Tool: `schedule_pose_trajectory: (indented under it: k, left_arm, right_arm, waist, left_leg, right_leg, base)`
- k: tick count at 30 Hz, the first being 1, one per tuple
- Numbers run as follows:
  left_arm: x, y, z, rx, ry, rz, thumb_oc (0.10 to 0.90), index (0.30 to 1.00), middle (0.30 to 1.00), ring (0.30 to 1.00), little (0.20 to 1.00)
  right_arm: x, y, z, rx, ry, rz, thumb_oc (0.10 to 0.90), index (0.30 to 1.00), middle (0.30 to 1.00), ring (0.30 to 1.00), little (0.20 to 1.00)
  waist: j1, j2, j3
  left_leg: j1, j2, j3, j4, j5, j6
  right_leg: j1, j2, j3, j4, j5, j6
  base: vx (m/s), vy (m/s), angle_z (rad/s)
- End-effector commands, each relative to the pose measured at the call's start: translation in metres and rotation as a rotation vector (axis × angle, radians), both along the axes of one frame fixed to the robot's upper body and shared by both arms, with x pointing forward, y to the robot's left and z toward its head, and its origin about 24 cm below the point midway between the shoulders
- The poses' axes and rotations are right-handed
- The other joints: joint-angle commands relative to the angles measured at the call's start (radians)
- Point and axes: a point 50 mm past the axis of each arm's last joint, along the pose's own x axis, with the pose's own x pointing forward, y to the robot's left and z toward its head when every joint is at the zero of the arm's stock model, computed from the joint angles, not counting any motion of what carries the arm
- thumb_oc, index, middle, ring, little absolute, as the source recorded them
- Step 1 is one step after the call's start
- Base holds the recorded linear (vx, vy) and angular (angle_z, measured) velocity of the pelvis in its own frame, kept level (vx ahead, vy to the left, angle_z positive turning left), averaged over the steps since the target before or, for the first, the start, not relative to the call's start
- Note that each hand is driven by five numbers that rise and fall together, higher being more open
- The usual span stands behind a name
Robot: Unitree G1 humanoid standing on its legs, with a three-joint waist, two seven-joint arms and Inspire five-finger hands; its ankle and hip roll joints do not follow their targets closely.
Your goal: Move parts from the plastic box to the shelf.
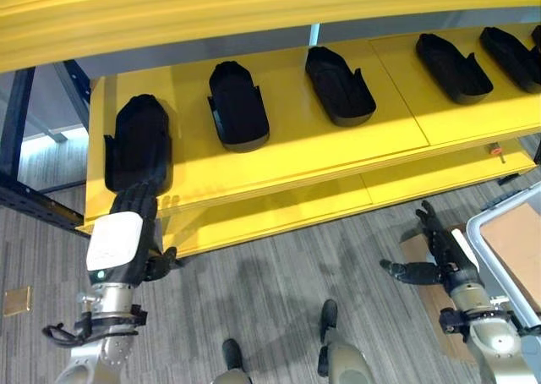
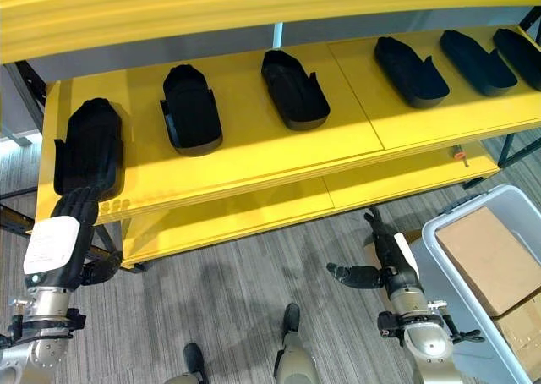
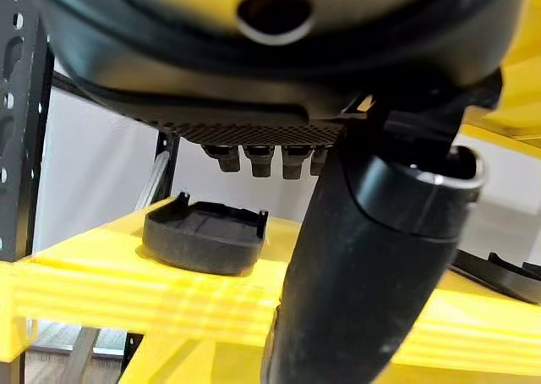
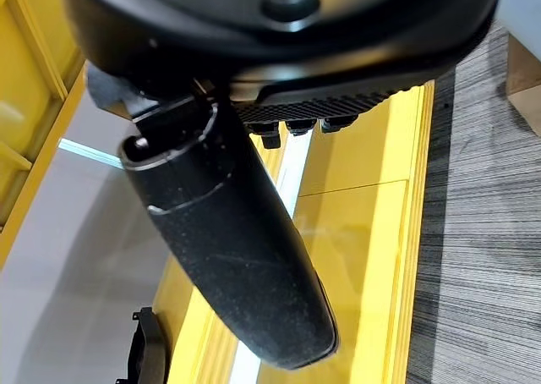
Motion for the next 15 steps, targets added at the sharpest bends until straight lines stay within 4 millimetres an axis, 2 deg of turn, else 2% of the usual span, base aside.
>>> schedule_pose_trajectory:
  k: [1, 15]
  left_arm:
    - [0.0090, 0.0144, 0.0326, 0.132, -0.118, 0.008, 0.900, 1.000, 1.000, 1.000, 1.000]
    - [0.0100, 0.0145, 0.0252, 0.131, -0.080, 0.009, 0.900, 1.000, 1.000, 1.000, 1.000]
  right_arm:
    - [0.0155, 0.0006, 0.0647, -0.062, -0.339, 0.012, 0.900, 1.000, 1.000, 1.000, 1.000]
    - [0.0198, 0.0035, 0.0683, -0.071, -0.353, 0.022, 0.900, 1.000, 1.000, 1.000, 1.000]
  waist:
    - [-0.017, -0.040, -0.004]
    - [-0.009, -0.048, 0.011]
  left_leg:
    - [-0.097, 0.000, -0.062, 0.137, -0.082, 0.048]
    - [-0.114, 0.002, -0.072, 0.151, -0.087, 0.049]
  right_leg:
    - [0.097, -0.048, -0.056, 0.025, -0.123, 0.055]
    - [0.089, -0.047, -0.056, 0.030, -0.125, 0.052]
  base:
    - [0.00, 0.000, 0.00]
    - [0.00, 0.000, 0.00]
